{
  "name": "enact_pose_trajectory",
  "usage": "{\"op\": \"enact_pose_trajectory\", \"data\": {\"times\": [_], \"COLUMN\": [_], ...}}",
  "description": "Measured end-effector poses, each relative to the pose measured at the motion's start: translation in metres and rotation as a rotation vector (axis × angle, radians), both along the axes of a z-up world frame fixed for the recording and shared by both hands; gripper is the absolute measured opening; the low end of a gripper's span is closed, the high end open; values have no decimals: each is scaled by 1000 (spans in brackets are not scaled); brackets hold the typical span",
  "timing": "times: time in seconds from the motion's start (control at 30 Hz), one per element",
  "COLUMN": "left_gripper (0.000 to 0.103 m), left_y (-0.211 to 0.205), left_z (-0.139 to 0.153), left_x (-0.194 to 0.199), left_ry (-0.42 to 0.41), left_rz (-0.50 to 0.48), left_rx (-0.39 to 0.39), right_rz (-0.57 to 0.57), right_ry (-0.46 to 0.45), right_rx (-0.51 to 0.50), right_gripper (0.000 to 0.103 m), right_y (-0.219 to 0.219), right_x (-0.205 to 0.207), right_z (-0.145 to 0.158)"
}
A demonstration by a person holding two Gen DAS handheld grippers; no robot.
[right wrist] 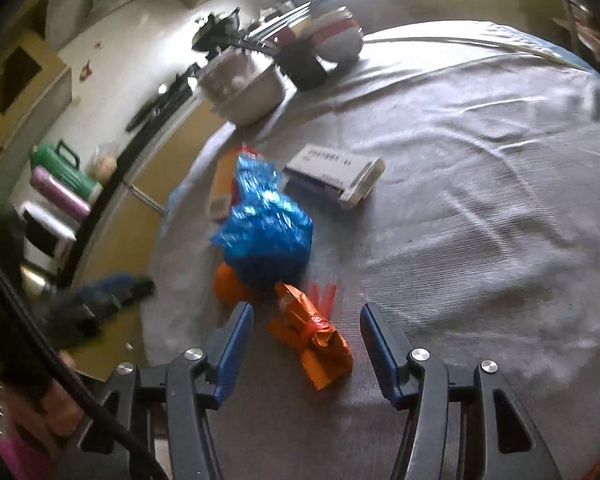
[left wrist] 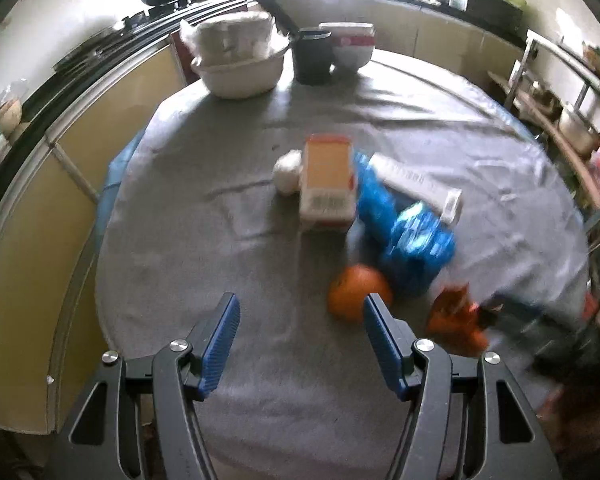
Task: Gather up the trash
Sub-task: 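Grasp the orange wrapper with the right tool while the left tool grasps the blue bag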
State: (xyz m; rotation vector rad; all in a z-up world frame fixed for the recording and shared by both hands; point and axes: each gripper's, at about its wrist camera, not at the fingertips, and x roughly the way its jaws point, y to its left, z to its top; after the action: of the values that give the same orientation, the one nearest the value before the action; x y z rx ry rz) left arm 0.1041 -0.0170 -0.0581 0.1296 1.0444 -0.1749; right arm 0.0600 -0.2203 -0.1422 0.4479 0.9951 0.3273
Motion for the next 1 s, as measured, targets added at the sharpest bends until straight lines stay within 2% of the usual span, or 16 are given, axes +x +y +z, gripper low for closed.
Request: {"op": "enact_pose_trajectory", "data": {"times": [0.1,0.13,0.27,0.47,0.5,0.57,0.63,0.67,0.73,0.77,0.8,0.83,0.93,1.0], "left_gripper": [65,65,64,58,55,40,34,25,13,7,6,5,4,3], "left_y": [-12,-17,-42,-77,-80,-87,-89,-89,-88,-84,-81,-79,-72,-64], "left_z": [11,12,9,-15,-18,-24,-30,-30,-28,-26,-24,-21,-5,6], "left_x": [14,17,34,47,47,47,49,49,48,48,48,46,35,26], "left_ry": [2,3,55,120,126,140,145,128,107,117,122,117,58,36], "left_rz": [-22,-26,-61,-81,-85,-100,-90,-85,-92,-95,-99,-104,-121,-132], "left_rx": [-15,-23,-77,-55,-55,-62,-70,-62,-57,-87,-109,-122,-125,-155], "right_rz": [18,20,-6,-67,-76,-89,-85,-87,-94,-90,-87,-82,-92,-77], "right_ry": [1,1,-26,-51,-57,-64,-49,-45,-45,-33,-24,-18,-16,-48], "right_rx": [0,-4,-14,-7,-8,-19,-7,5,26,32,37,46,38,56], "right_gripper": [52,43,30,26,26,26,26,27,28,29,31,36,76,75], "right_y": [6,8,5,-18,-23,-30,-35,-37,-38,-38,-36,-35,-33,-30], "right_x": [2,0,-9,-33,-37,-44,-46,-47,-48,-46,-44,-42,-38,-35], "right_z": [-11,-13,-13,-8,-7,-4,-4,-3,-1,-1,-2,-3,-5,-1]}}
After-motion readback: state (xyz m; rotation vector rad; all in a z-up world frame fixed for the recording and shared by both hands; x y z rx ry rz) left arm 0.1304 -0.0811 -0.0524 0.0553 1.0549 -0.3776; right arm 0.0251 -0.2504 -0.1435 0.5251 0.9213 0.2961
